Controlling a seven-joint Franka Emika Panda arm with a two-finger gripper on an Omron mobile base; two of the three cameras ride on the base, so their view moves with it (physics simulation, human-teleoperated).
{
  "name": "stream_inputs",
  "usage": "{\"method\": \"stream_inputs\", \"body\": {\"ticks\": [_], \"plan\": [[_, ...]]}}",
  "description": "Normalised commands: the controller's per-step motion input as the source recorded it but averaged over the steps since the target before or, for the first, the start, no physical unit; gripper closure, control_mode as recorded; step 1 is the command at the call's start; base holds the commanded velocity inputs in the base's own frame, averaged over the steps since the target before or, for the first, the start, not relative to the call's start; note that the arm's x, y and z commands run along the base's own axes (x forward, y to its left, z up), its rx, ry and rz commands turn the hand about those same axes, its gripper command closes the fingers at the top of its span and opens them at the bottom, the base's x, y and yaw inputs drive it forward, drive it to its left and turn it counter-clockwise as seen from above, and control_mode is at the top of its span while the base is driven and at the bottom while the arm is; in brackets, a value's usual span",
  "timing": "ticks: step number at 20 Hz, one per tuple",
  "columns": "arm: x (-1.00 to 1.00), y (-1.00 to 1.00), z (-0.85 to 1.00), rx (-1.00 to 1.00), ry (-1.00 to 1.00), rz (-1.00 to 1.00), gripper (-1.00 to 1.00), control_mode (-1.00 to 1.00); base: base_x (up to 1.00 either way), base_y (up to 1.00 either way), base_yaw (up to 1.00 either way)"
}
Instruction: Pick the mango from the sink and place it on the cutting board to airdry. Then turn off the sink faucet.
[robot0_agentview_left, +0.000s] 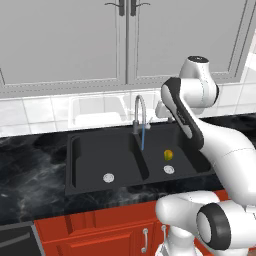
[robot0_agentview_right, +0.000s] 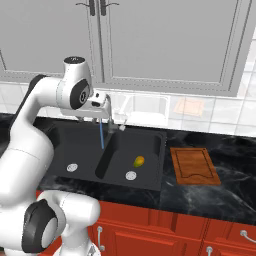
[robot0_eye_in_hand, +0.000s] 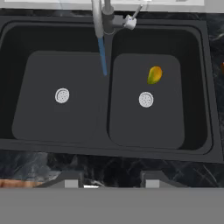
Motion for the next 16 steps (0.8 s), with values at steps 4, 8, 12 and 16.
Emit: {"method": "stream_inputs", "body": {"ticks": [4, 8, 12, 16], "plan": [[-0.08, 0.0, 0.0, 0.0, -0.01, 0.0, -1.0, -1.0, 0.0, 0.0, 0.0], [-0.12, -0.01, -0.16, 0.0, -0.07, 0.0, -1.0, -1.0, 0.0, 0.0, 0.0], [-0.09, -0.08, -0.25, 0.0, -0.11, 0.0, -1.0, -1.0, 0.0, 0.0, 0.0], [-0.03, -0.1, -0.21, 0.0, -0.08, 0.0, -1.0, -1.0, 0.0, 0.0, 0.0]]}}
